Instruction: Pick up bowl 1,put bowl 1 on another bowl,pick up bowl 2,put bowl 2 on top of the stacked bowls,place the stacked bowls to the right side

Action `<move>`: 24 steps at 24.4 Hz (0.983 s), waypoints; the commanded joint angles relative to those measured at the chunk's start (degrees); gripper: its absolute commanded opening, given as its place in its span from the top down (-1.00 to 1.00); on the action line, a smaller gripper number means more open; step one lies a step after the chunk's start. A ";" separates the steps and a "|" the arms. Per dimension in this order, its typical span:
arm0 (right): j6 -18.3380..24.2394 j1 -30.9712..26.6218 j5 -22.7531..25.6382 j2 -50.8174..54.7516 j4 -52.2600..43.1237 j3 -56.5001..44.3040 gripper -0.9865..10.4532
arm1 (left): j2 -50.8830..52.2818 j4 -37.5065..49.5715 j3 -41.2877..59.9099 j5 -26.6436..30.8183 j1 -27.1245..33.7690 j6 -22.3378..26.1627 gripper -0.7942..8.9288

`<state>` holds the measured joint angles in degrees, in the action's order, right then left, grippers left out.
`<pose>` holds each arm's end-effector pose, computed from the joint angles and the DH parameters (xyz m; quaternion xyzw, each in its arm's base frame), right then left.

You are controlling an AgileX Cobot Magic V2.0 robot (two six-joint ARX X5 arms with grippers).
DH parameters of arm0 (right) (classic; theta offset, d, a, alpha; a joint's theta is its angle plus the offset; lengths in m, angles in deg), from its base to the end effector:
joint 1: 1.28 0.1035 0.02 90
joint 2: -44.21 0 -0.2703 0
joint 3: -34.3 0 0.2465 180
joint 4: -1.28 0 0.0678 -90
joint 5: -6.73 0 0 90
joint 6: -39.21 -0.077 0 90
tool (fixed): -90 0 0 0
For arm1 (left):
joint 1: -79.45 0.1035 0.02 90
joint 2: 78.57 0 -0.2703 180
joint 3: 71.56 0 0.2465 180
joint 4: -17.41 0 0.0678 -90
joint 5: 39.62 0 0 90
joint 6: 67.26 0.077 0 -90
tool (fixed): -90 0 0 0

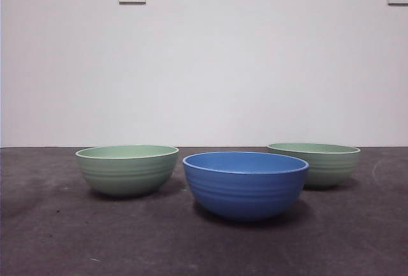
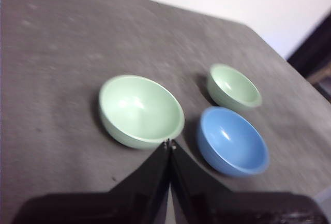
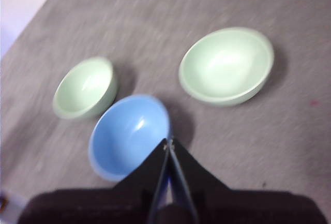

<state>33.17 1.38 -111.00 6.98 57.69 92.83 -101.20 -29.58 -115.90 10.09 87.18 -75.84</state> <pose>0.1438 0.0426 0.2784 0.1138 0.3072 0.2340 0.9154 0.1196 -0.0340 0.2447 -0.1589 0.2198 -0.2578 0.9274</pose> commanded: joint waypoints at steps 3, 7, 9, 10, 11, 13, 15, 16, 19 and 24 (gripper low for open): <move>8.68 1.05 -4.79 -5.86 7.30 6.38 0.85 | -6.78 -7.39 -6.82 -3.56 0.00 11.02 0.85; 11.04 2.43 -5.33 -9.05 11.45 9.03 0.85 | -11.47 -13.57 -11.47 -6.10 -0.98 15.26 0.85; 11.52 2.82 -5.33 -9.81 12.24 9.31 0.85 | -13.18 -15.96 -13.07 -6.32 -1.77 16.46 0.85; 11.50 2.86 -5.25 -10.12 12.28 9.31 0.85 | -13.86 -16.63 -13.62 -6.25 -2.21 16.55 0.85; 11.50 2.86 -5.05 -10.27 12.28 9.31 0.84 | -14.29 -16.94 -13.94 -6.25 -2.51 16.55 0.85; 11.45 2.86 -4.87 -10.40 12.28 9.31 0.77 | -14.88 -16.94 -14.08 -6.25 -2.95 16.55 0.84; 11.13 2.84 -4.59 -10.40 12.22 9.31 0.57 | -15.34 -17.05 -14.08 -6.23 -2.99 16.46 0.79; 10.43 2.84 -3.52 -10.40 12.20 9.31 0.40 | -15.58 -17.14 -14.08 -6.23 -2.99 16.26 0.64; 8.81 2.84 0.63 -10.40 12.22 9.31 0.03 | -15.82 -17.11 -14.08 -6.25 -2.99 15.69 -0.06; 7.43 2.84 2.43 -10.40 12.20 9.31 -0.27 | -15.82 -16.76 -14.08 -6.38 -2.99 14.47 -0.29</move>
<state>41.50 4.11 -108.61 -3.43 69.99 101.94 -117.18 -46.56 -129.91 4.25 84.36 -60.91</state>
